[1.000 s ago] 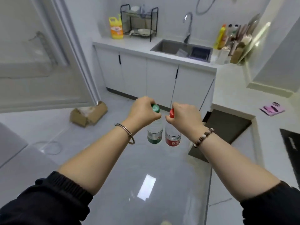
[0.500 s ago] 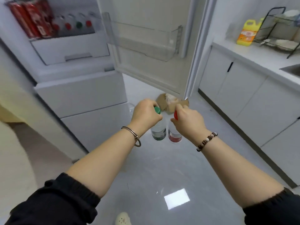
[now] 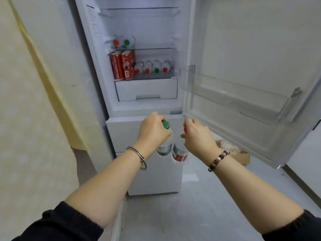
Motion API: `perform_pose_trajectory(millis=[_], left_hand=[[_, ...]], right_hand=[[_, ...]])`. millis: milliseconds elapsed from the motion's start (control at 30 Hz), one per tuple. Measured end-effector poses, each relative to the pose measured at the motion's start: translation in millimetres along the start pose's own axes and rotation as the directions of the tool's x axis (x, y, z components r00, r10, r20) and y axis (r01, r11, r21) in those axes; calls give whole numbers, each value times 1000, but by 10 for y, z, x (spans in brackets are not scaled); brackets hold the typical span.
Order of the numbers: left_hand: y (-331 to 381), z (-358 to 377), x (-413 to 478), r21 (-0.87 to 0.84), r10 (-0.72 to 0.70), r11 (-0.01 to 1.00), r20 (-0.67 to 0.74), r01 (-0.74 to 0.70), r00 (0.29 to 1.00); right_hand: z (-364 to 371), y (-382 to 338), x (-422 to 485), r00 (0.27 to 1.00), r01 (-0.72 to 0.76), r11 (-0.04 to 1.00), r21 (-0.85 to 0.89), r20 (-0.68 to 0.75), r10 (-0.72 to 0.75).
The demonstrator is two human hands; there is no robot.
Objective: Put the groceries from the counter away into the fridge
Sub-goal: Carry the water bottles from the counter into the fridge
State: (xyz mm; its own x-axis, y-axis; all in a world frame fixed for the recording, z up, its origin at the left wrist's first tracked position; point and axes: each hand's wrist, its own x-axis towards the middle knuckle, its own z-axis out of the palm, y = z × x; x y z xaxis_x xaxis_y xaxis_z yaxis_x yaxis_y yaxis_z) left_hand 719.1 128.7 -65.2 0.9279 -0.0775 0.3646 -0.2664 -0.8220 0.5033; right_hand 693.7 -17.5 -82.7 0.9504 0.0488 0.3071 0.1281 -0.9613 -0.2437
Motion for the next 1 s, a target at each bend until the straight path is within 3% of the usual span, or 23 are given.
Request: perform_pose_trajectory(millis=[233,400,633,1000], left_hand=[[-380,-375,724,-15,180,982,-187,-186,966],[-530,-582,1246,6,298,949,-350,-315,888],[-565,-759,2195,100,432,884,-546,-456,718],[-821,-742,3636,238,489,848,-694,-473,528]], right_hand=[[-89,-476,836,978,-5,1000,26,-206,10],[-239,-662,1411,934,55,998,6,-353,-50],[-381,-668,2431,742,218,976,-25,-645,-182],[-389,-597,3981,553,353,934,62,-819,-154]])
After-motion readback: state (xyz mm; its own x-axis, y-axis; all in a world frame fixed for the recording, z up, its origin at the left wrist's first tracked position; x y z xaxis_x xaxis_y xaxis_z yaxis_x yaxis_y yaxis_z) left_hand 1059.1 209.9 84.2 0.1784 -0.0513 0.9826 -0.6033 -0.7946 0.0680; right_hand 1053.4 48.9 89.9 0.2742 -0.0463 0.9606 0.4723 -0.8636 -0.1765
